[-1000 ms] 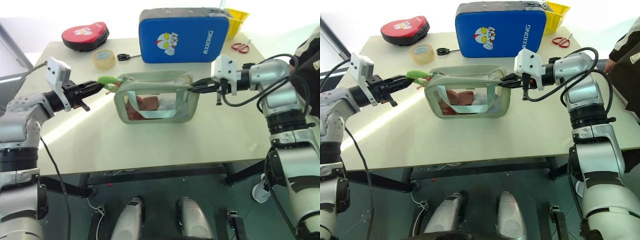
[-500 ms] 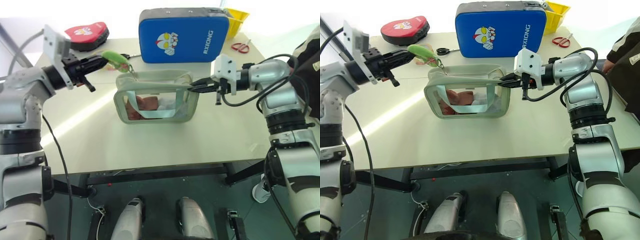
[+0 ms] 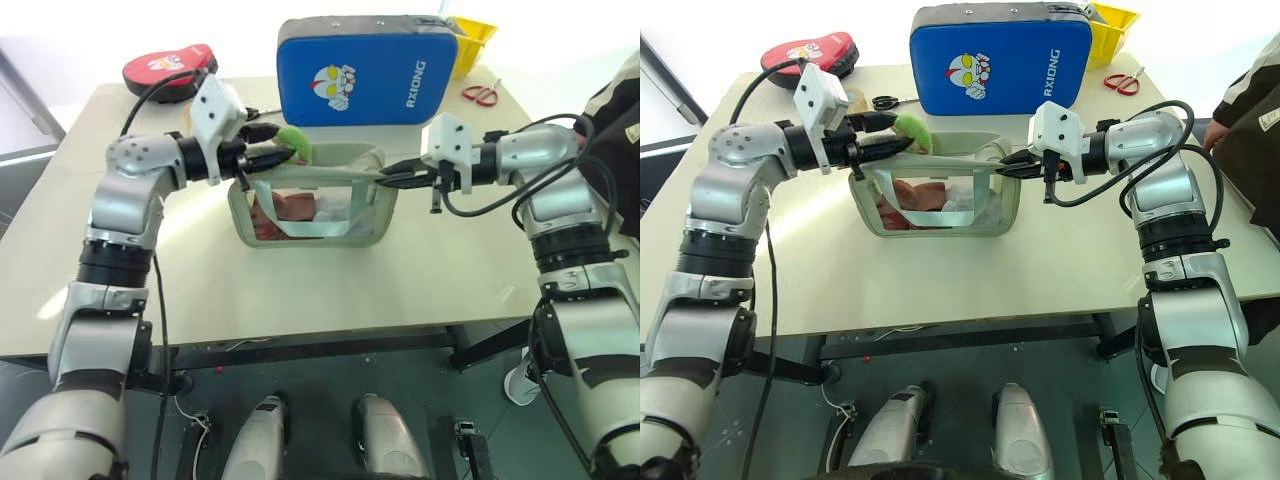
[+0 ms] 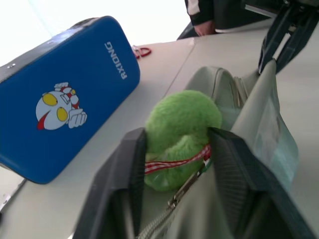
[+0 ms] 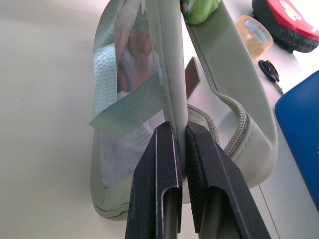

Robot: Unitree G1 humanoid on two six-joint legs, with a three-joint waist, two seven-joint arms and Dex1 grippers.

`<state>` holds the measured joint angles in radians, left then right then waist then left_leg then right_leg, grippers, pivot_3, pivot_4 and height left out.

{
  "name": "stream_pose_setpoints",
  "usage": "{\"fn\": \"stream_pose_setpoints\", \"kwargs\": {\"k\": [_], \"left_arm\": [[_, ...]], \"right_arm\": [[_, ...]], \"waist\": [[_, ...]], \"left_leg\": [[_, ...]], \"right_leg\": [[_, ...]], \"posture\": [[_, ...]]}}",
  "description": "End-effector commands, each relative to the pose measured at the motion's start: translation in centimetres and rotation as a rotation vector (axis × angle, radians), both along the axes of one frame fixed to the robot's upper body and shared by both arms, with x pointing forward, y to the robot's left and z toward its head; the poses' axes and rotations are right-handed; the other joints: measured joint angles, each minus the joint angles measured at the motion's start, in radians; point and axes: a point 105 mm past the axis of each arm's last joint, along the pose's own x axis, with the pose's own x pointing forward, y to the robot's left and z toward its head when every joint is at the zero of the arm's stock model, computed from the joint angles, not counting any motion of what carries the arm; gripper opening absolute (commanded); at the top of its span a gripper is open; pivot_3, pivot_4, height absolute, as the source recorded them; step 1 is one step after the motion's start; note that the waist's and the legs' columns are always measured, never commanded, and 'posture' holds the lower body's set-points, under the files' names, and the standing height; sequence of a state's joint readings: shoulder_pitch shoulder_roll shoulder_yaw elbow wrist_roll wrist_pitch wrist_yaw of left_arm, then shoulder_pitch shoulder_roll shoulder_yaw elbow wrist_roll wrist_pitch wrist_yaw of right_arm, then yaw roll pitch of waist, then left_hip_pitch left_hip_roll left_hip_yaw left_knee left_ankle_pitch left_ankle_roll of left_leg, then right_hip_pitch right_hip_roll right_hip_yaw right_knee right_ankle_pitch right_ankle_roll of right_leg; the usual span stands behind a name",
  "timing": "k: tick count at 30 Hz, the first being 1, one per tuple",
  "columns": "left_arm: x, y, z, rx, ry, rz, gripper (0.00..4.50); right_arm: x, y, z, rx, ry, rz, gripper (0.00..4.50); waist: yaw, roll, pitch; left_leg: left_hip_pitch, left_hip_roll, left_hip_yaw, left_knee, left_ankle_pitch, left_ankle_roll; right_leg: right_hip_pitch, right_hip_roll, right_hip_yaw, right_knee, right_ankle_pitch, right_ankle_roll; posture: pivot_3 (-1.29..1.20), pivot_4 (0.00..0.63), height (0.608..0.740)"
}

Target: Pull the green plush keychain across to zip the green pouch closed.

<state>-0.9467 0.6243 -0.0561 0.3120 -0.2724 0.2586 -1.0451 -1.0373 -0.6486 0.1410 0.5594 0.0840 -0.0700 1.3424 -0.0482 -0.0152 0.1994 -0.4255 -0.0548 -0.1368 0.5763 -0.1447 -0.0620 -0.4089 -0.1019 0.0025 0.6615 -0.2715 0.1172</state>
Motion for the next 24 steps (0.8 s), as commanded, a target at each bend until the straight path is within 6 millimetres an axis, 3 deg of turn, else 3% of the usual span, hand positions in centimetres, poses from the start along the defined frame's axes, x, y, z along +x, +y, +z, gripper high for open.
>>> {"fn": "stream_pose_setpoints", "kwargs": {"k": [1,2,7,12,15,17,20,24], "left_arm": [[-0.7,1.8,2.2,0.033,-0.042,0.015,4.02],[-0.7,2.6,2.6,0.041,-0.041,0.031,4.41],[-1.9,5.5,2.8,0.053,0.025,0.057,4.41],[-2.8,6.0,-2.2,0.108,0.152,0.056,4.41],[-2.5,5.6,-4.3,0.092,0.187,0.075,4.41],[-1.6,5.4,-4.5,0.041,0.162,0.111,4.41],[-0.4,5.1,-3.3,-0.047,0.127,0.152,3.55],[-0.7,4.9,-3.9,-0.008,0.14,0.128,1.51]], "right_arm": [[-0.2,-0.1,1.1,0.008,-0.042,0.003,0.0],[-0.3,-0.1,1.1,0.007,-0.042,0.005,0.0],[-0.2,-0.1,1.3,0.004,-0.043,0.005,0.0],[-0.2,-0.1,1.3,0.0,-0.043,0.008,0.0],[-0.2,0.0,1.5,-0.002,-0.043,0.01,0.0],[-0.2,0.0,1.5,-0.005,-0.041,0.012,0.0],[-0.3,0.0,1.5,-0.008,-0.038,0.014,0.0],[-0.3,-0.1,1.5,-0.011,-0.036,0.012,0.0]], "waist": [[0.001,0.0,0.0],[0.001,0.0,0.0],[-0.001,0.0,0.0],[0.001,0.0,0.0],[0.003,0.0,0.0],[0.004,0.0,0.0],[0.004,0.0,0.0],[-0.003,0.0,0.0]], "left_leg": [[0.0,0.0,0.0,0.0,0.0,0.0],[0.0,0.0,0.0,0.0,0.0,0.0],[0.0,0.0,0.0,0.0,0.0,0.0],[0.0,0.0,0.0,0.0,0.0,0.0],[0.0,0.0,0.0,0.0,0.0,0.0],[0.0,0.0,0.0,0.0,0.0,0.0],[0.0,0.0,-0.001,0.0,0.0,0.0],[0.0,0.0,0.0,0.0,0.0,0.001]], "right_leg": [[0.0,0.0,0.0,0.0,0.0,0.0],[0.0,0.0,0.0,0.0,0.0,0.0],[0.0,0.0,0.0,0.0,0.0,0.0],[0.0,0.0,0.0,0.0,0.0,0.0],[0.0,0.0,0.0,0.0,0.0,0.0],[0.0,0.0,0.0,0.0,0.0,0.0],[0.0,0.0,0.0,0.0,0.0,0.0],[0.0,0.0,0.0,0.0,0.0,0.0]], "posture": [[0.0,0.15,0.74],[0.0,0.15,0.74],[0.0,0.15,0.74],[0.0,0.15,0.74],[0.0,0.15,0.74],[0.0,0.15,0.74],[0.0,0.15,0.74],[0.0,0.15,0.74]]}}
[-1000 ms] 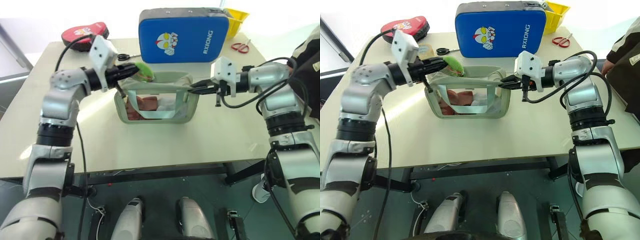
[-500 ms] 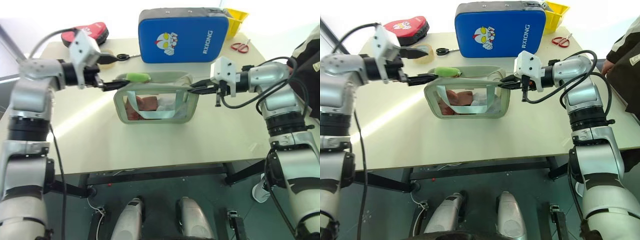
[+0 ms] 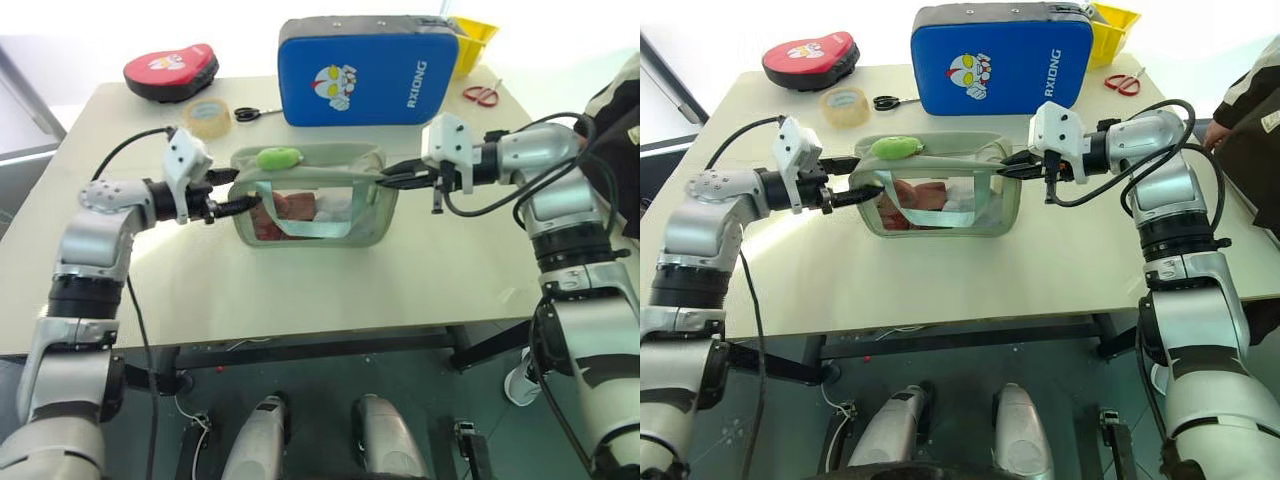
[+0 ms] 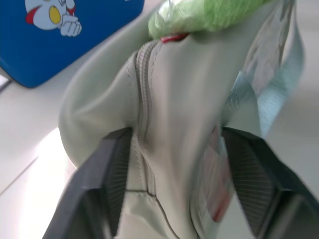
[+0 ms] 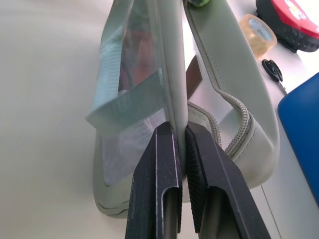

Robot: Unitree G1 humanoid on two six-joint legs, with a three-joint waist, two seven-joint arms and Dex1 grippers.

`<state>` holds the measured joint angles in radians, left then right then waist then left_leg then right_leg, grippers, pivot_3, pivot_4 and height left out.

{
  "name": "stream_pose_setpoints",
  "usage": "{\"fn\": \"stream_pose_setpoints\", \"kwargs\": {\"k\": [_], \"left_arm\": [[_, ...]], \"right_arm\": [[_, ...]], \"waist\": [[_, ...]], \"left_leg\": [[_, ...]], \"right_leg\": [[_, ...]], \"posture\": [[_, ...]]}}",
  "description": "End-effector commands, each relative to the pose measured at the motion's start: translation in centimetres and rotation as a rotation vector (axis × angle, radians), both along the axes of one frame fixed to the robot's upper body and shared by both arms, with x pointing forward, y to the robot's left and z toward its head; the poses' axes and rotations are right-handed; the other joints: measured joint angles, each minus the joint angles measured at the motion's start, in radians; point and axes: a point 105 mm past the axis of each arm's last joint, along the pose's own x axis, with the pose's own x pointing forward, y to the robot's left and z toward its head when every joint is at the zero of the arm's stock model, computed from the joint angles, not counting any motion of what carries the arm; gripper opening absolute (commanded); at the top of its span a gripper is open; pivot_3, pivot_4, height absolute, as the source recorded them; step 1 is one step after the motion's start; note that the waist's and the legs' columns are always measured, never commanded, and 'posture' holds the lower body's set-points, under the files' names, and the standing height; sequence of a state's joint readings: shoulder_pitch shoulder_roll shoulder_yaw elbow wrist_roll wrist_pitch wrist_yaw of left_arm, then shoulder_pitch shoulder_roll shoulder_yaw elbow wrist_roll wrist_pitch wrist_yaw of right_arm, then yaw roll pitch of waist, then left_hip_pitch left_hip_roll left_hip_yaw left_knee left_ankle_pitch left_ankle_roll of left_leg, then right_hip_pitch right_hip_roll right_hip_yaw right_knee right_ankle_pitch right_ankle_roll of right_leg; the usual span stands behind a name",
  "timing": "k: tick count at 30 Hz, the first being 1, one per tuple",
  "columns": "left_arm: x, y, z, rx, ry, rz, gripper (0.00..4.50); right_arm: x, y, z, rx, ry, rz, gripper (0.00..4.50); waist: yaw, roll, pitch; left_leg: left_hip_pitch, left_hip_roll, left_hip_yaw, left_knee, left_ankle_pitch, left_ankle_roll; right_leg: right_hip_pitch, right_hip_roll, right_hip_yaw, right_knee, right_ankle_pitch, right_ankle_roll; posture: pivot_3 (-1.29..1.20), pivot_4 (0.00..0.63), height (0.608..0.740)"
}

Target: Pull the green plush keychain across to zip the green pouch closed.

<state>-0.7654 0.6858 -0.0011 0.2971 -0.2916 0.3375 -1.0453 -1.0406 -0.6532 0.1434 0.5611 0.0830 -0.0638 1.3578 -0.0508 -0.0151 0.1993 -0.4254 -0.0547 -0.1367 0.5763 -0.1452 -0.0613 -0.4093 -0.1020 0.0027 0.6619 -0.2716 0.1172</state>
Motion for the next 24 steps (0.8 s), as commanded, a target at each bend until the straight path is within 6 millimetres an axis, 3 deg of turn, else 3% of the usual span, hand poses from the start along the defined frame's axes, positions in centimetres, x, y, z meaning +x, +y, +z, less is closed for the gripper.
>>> {"fn": "stream_pose_setpoints", "kwargs": {"k": [1,3,7,12,16,20,24], "left_arm": [[-0.3,0.6,1.2,0.024,-0.051,0.0,0.94],[-0.5,0.8,1.0,0.033,-0.044,-0.003,0.06],[-1.1,0.8,1.6,0.031,-0.035,-0.012,0.06],[-2.3,0.7,1.3,0.047,-0.011,-0.027,0.0],[-2.4,1.0,0.9,0.053,-0.01,-0.008,0.0],[-2.4,1.2,0.7,0.061,-0.009,0.001,0.0],[-2.1,1.4,0.3,0.074,-0.014,0.014,0.0]], "right_arm": [[-0.2,0.0,1.5,-0.001,-0.049,0.006,0.0],[-0.2,0.0,1.5,-0.002,-0.052,0.003,0.0],[0.0,0.2,1.9,0.013,-0.074,-0.013,0.0],[-0.3,1.1,2.6,0.031,-0.071,0.015,2.12],[-0.9,3.4,5.1,0.109,-0.106,0.07,4.15],[-2.1,8.1,7.1,0.222,-0.131,0.163,4.15],[-2.9,12.5,7.3,0.276,-0.139,0.221,4.15]], "waist": [[0.0,0.0,0.0],[0.002,0.0,0.0],[0.004,0.0,0.0],[0.002,0.0,0.0],[-0.003,0.0,0.0],[-0.01,0.0,0.0],[-0.012,0.0,0.0]], "left_leg": [[0.0,0.0,0.0,0.0,0.0,0.0],[0.0,0.0,0.0,0.0,0.0,0.0],[0.0,0.0,0.0,0.0,0.0,0.0],[0.0,0.0,0.0,0.0,0.0,0.0],[0.0,0.0,0.0,0.0,0.0,0.0],[0.0,0.0,-0.001,0.0,0.0,0.0],[0.0,0.0,-0.002,0.0,0.0,0.0]], "right_leg": [[0.0,0.0,0.0,0.0,0.0,0.0],[0.0,0.0,0.0,0.0,0.0,0.0],[0.0,0.0,0.0,0.0,0.0,0.0],[0.0,0.0,0.0,0.0,0.0,0.0],[0.0,0.0,0.0,0.0,0.0,0.0],[0.0,0.0,0.0,0.001,0.0,0.0],[0.0,0.0,0.0,0.001,0.0,0.0]], "posture": [[0.0,0.15,0.74],[0.0,0.15,0.74],[0.0,0.15,0.74],[0.0,0.15,0.74],[0.0,0.15,0.74],[0.0,0.15,0.74],[0.0,0.15,0.74]]}}
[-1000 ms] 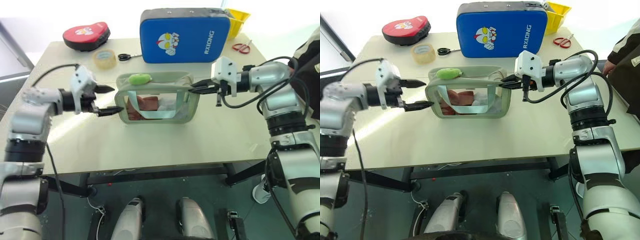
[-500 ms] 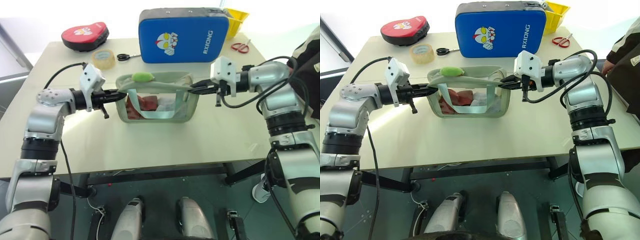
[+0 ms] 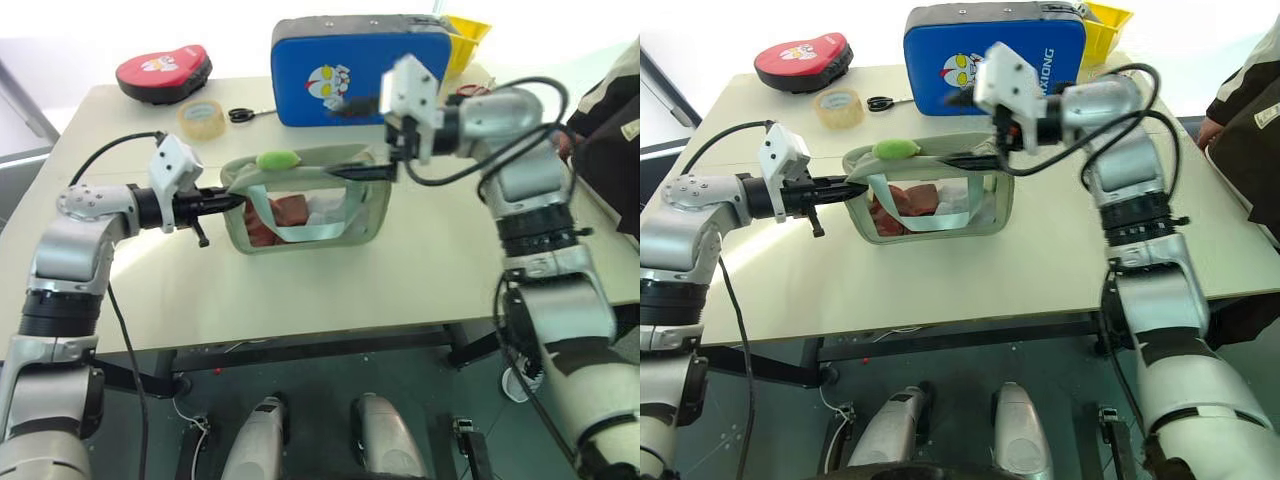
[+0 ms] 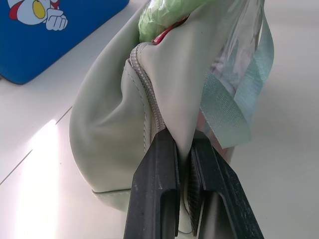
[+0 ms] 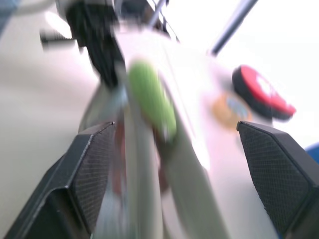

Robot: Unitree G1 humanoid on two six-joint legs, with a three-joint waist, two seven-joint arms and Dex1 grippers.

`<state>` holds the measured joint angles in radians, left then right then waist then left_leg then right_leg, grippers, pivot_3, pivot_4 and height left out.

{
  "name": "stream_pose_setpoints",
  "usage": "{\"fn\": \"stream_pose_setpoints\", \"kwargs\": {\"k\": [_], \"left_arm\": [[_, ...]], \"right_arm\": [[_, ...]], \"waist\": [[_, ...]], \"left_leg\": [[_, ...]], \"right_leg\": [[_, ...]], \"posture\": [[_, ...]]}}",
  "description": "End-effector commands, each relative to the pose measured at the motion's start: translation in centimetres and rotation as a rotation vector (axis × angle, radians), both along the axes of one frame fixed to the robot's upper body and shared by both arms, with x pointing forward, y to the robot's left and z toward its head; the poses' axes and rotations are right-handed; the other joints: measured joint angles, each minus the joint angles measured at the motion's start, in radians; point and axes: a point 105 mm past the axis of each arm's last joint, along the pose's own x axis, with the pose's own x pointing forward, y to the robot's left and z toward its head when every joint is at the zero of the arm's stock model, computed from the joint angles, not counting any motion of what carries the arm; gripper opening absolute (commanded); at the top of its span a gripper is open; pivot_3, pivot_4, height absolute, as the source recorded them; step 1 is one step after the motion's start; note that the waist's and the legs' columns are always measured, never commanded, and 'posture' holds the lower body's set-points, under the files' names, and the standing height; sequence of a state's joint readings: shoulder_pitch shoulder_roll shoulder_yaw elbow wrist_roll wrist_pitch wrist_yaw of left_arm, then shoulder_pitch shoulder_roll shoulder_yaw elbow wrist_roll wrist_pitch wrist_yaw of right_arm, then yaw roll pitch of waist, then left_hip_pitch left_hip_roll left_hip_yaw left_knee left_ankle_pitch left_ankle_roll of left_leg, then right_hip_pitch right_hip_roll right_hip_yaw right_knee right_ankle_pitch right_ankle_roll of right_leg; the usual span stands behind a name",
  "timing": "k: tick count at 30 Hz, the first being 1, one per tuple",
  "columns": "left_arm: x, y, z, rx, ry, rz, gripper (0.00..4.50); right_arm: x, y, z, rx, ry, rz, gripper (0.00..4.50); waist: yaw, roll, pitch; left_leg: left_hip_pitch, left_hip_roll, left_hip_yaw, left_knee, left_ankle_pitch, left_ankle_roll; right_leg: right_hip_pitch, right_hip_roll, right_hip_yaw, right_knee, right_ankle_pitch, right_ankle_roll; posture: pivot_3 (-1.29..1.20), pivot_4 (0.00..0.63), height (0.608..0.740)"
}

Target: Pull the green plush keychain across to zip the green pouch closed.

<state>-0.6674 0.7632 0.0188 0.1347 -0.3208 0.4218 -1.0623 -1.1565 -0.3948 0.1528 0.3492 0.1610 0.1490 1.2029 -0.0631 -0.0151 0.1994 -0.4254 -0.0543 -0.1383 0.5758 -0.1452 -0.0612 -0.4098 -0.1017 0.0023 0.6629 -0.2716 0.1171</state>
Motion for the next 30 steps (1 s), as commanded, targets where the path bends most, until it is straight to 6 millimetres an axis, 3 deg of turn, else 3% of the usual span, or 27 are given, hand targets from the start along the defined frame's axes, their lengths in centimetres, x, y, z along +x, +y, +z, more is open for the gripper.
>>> {"fn": "stream_pose_setpoints", "kwargs": {"k": [1,4,7,8,10,16,17,21,25,30], "left_arm": [[0.0,0.4,0.6,0.013,-0.04,0.015,0.0],[0.0,0.0,0.7,0.011,-0.041,0.002,0.0],[0.0,0.0,0.9,0.01,-0.045,-0.001,0.0],[0.0,0.0,1.0,0.011,-0.046,0.0,0.0],[-0.1,0.1,0.9,0.013,-0.046,0.0,0.0],[-0.2,0.3,0.8,0.011,-0.047,0.008,0.0],[-0.2,0.3,0.8,0.009,-0.047,0.009,0.0],[-0.1,0.1,0.8,0.005,-0.047,0.007,0.0],[0.0,0.2,0.8,0.002,-0.048,0.01,0.0],[-0.1,0.2,0.6,0.006,-0.042,0.012,0.0]], "right_arm": [[-0.5,3.1,1.3,0.044,-0.069,0.02,4.15],[0.1,5.3,-0.2,0.017,-0.076,0.021,4.15],[1.0,5.8,-1.1,0.001,-0.052,-0.005,4.15],[1.2,5.8,-1.1,0.001,-0.05,-0.012,3.91],[1.7,5.5,-1.4,-0.014,-0.064,-0.026,3.3],[2.4,4.0,-1.1,-0.031,-0.092,-0.058,0.25],[2.4,3.7,-0.8,-0.025,-0.095,-0.063,0.04],[2.9,1.7,0.4,0.001,-0.101,-0.115,0.04],[3.6,-1.9,0.5,-0.019,-0.105,-0.2,0.04],[6.0,-8.6,-0.5,-0.064,-0.099,-0.429,0.04]], "waist": [[0.0,0.0,0.0],[-0.002,0.0,0.0],[0.002,-0.001,0.0],[0.003,-0.001,0.0],[0.002,-0.001,0.0],[-0.004,-0.001,0.0],[-0.004,-0.001,0.0],[-0.002,-0.001,0.0],[0.003,-0.001,0.0],[0.006,-0.001,0.0]], "left_leg": [[0.0,0.0,0.0,0.0,0.0,0.0],[0.0,0.0,0.0,0.0,0.0,0.0],[0.0,0.0,0.0,0.0,0.0,0.0],[0.0,-0.001,0.0,0.0,0.0,0.0],[0.0,0.0,0.0,0.0,0.0,0.0],[0.0,0.0,0.0,0.0,0.0,0.0],[0.0,0.0,0.0,0.0,0.0,0.0],[0.0,0.0,0.0,0.0,0.0,0.0],[0.0,0.0,0.0,0.0,0.0,0.0],[0.0,-0.001,0.0,0.0,0.0,0.0]], "right_leg": [[0.0,0.0,0.0,0.0,0.0,0.0],[0.0,0.0,0.0,0.0,0.0,0.0],[0.0,0.0,0.0,0.0,0.0,0.0],[0.0,0.0,0.0,0.0,0.0,0.0],[0.0,0.0,0.0,0.0,0.0,0.0],[0.0,0.0,0.0,0.0,0.0,0.0],[0.0,0.0,0.0,0.0,0.0,0.0],[0.0,0.0,0.0,0.0,0.0,0.0],[0.0,0.0,0.0,0.0,0.0,0.0],[0.0,0.0,0.0,0.0,0.0,0.0]], "posture": [[0.0,0.15,0.74],[0.0,0.15,0.74],[0.0,0.15,0.74],[0.0,0.15,0.74],[0.0,0.15,0.74],[0.0,0.15,0.74],[0.0,0.15,0.74],[0.0,0.15,0.74],[0.0,0.15,0.74],[0.0,0.15,0.74]]}}
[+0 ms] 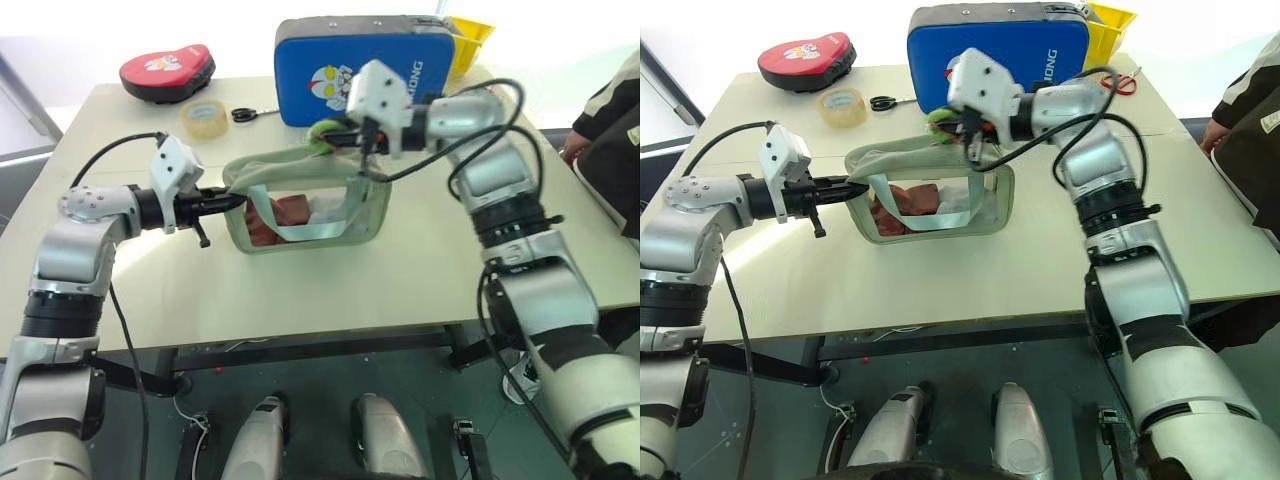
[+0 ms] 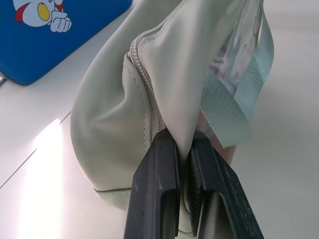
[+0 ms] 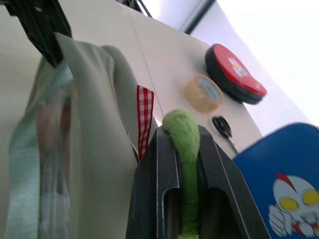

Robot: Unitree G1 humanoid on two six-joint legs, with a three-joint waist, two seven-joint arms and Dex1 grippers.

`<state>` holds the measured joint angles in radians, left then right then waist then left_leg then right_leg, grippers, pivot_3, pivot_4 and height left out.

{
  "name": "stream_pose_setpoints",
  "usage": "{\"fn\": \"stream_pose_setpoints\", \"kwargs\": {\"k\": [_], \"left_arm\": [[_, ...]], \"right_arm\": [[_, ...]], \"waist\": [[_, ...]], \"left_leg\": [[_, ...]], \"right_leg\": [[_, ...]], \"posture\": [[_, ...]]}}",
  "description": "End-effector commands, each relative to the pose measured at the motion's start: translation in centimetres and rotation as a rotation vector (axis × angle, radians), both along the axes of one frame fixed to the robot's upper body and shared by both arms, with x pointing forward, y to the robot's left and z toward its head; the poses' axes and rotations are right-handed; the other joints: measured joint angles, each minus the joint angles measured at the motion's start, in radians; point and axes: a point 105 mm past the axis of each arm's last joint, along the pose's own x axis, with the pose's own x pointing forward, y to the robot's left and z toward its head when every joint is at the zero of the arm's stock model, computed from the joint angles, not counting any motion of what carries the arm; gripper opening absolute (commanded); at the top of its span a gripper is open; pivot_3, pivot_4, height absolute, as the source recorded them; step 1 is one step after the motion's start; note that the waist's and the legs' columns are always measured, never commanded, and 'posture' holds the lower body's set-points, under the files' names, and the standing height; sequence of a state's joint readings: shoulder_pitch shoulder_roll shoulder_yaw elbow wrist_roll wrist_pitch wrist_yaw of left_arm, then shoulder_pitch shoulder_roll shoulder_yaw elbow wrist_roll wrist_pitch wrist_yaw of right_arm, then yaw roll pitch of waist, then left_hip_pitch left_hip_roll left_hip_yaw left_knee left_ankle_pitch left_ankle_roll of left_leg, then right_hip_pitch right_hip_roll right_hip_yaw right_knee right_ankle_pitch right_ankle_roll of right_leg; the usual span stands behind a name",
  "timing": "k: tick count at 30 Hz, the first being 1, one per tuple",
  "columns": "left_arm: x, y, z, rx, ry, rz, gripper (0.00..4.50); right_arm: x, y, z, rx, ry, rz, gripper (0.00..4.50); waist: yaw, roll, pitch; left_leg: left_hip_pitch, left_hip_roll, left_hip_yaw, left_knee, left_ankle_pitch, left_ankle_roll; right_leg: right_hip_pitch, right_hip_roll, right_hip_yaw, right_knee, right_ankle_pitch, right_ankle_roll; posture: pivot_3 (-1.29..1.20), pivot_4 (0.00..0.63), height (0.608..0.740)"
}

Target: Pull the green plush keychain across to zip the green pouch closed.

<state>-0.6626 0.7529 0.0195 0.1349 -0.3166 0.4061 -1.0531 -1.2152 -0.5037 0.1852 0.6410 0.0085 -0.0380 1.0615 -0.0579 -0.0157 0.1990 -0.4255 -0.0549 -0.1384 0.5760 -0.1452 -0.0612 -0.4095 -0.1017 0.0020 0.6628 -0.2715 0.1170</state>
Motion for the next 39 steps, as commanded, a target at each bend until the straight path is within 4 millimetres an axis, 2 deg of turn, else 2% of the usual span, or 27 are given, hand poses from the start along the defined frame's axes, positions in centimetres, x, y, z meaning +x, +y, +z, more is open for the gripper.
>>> {"fn": "stream_pose_setpoints", "kwargs": {"k": [1,5,7,9,12,17,21,24,27,30,35,39], "left_arm": [[-0.2,0.4,0.7,0.009,-0.027,0.012,0.0],[-0.2,0.7,0.8,0.017,-0.028,0.017,0.0],[-0.1,0.7,0.9,0.02,-0.028,0.016,0.0],[-0.1,0.7,0.9,0.023,-0.026,0.011,0.0],[0.0,0.6,1.0,0.023,-0.024,0.007,0.0],[0.1,0.1,1.0,0.023,-0.023,-0.007,0.0],[0.2,0.1,1.1,0.026,-0.023,-0.008,0.0],[0.2,0.2,1.1,0.029,-0.024,-0.004,0.0],[0.2,0.3,1.2,0.03,-0.027,0.0,0.0],[0.3,0.5,1.2,0.03,-0.029,0.006,0.0],[0.2,0.6,1.0,0.032,-0.032,0.013,0.0],[0.1,0.8,1.0,0.03,-0.032,0.019,0.0]], "right_arm": [[1.1,-4.6,0.5,0.022,-0.03,-0.15,0.04],[1.6,-7.9,-0.3,0.011,-0.032,-0.258,0.04],[1.6,-8.9,-1.3,-0.019,-0.024,-0.282,0.04],[1.8,-9.0,-2.1,0.035,0.023,-0.303,0.04],[1.4,-7.6,-5.5,0.081,0.114,-0.282,0.04],[0.5,-4.1,-10.9,0.202,0.279,-0.272,0.04],[0.1,-2.9,-12.7,0.213,0.319,-0.288,0.04],[0.4,-3.2,-13.3,0.195,0.315,-0.318,0.04],[0.9,-3.9,-12.9,0.192,0.285,-0.354,0.04],[1.3,-4.9,-11.2,0.172,0.225,-0.372,0.04],[1.7,-7.4,-6.8,0.092,0.063,-0.4,0.04],[2.3,-10.1,-3.1,0.006,-0.103,-0.488,0.04]], "waist": [[0.001,0.0,0.0],[-0.001,0.0,0.0],[-0.003,0.0,0.0],[-0.005,0.0,0.0],[-0.004,-0.001,0.0],[-0.007,0.0,0.0],[-0.009,0.0,0.0],[-0.011,0.0,0.0],[-0.011,0.0,0.0],[-0.01,0.0,0.0],[-0.009,0.0,0.0],[-0.008,0.0,0.0]], "left_leg": [[0.0,0.0,0.0,0.0,0.0,0.0],[0.0,0.0,0.001,0.0,0.0,0.0],[0.0,0.0,0.001,0.0,0.0,0.0],[0.0,0.0,0.001,0.0,0.0,0.0],[0.0,0.0,0.001,0.0,0.0,0.0],[0.0,0.0,0.001,0.0,0.0,0.0],[0.001,0.0,0.0,0.0,0.0,0.0],[0.002,0.0,0.0,0.0,0.0,0.0],[0.002,0.0,0.0,0.0,0.0,0.0],[0.002,0.0,0.0,0.0,0.0,0.0],[0.001,0.0,0.0,0.0,0.0,0.0],[0.001,0.0,0.001,0.0,0.0,0.0]], "right_leg": [[0.0,0.0,0.0,0.0,0.0,0.0],[0.0,0.0,0.0,0.0,0.0,0.0],[0.0,0.0,0.0,0.0,0.0,0.0],[0.0,0.0,0.001,0.0,0.0,0.0],[0.0,0.0,0.0,0.0,0.0,0.0],[0.0,0.0,0.001,0.0,0.0,0.0],[0.001,0.0,0.0,0.001,0.0,0.0],[0.001,0.0,0.0,0.001,0.0,0.0],[0.001,0.0,0.0,0.0,0.0,0.0],[0.001,0.0,0.0,0.0,0.0,0.0],[0.001,0.0,0.0,0.0,0.0,0.0],[0.001,0.0,0.0,0.0,0.0,0.0]], "posture": [[0.0,0.15,0.74],[0.0,0.15,0.74],[0.0,0.15,0.74],[0.0,0.15,0.74],[0.0,0.15,0.74],[0.0,0.15,0.74],[0.0,0.15,0.74],[0.0,0.15,0.74],[0.0,0.15,0.74],[0.0,0.15,0.74],[0.0,0.15,0.74],[0.0,0.15,0.74]]}}
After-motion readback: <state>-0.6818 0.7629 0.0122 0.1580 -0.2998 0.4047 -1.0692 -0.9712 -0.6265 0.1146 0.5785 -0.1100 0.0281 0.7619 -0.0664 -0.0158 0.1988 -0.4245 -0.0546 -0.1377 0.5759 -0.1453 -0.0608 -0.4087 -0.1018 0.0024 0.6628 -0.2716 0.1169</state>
